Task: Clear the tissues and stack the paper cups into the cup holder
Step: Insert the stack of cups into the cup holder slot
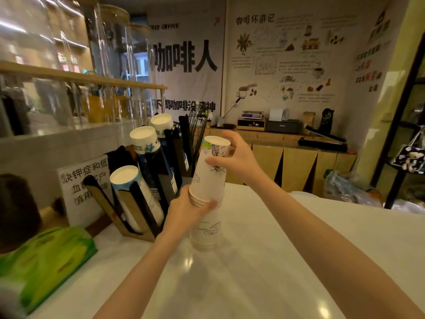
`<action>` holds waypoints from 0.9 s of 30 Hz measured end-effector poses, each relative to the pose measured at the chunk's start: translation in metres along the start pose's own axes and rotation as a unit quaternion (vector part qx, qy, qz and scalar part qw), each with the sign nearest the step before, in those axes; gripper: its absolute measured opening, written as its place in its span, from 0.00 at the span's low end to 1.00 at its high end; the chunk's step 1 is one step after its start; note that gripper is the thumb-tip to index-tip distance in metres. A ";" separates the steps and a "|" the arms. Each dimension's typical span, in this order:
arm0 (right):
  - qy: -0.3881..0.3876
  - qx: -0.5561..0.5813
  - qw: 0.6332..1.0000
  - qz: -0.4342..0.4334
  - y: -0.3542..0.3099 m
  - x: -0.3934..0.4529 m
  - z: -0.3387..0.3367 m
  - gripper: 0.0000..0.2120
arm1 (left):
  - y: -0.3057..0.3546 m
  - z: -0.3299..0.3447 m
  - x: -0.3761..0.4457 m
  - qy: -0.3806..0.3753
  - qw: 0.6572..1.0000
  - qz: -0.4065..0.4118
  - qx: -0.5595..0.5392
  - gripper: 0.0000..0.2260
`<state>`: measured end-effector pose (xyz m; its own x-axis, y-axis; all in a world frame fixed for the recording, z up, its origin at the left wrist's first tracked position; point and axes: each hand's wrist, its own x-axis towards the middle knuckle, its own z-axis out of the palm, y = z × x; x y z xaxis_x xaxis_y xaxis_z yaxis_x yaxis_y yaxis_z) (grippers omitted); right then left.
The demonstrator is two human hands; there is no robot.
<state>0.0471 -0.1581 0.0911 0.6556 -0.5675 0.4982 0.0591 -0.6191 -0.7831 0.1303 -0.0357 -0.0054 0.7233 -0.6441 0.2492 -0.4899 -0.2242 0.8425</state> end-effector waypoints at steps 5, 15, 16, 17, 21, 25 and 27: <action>-0.055 -0.006 0.998 0.014 0.016 -0.008 0.017 0.41 | -0.021 0.011 -0.003 -0.034 0.997 -0.048 0.041 0.38; -0.080 -0.011 0.995 0.059 0.052 -0.029 0.036 0.38 | -0.052 0.032 -0.013 -0.056 0.993 -0.073 0.068 0.34; -0.075 -0.003 0.995 0.060 0.055 -0.031 0.036 0.37 | -0.053 0.033 -0.014 -0.054 0.993 -0.074 0.068 0.35; -0.069 0.003 0.996 0.059 0.058 -0.032 0.037 0.36 | -0.054 0.034 -0.014 -0.053 0.993 -0.073 0.071 0.35; -0.090 0.019 0.992 0.089 0.064 -0.031 0.036 0.37 | -0.057 0.034 -0.014 -0.051 0.994 -0.067 0.069 0.37; -0.201 0.047 0.961 0.184 0.085 -0.039 0.028 0.44 | -0.058 0.033 -0.014 -0.054 0.993 -0.052 0.094 0.44; -0.252 0.027 0.945 0.206 0.101 -0.048 0.026 0.47 | -0.059 0.032 -0.012 -0.066 0.993 -0.036 0.094 0.51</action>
<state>0.0414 -0.1792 -0.0216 0.9056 -0.4158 -0.0838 -0.2506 -0.3651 -0.8966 0.1346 -0.0380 -0.0737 0.6960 -0.7087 0.1154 -0.5301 -0.3988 0.7483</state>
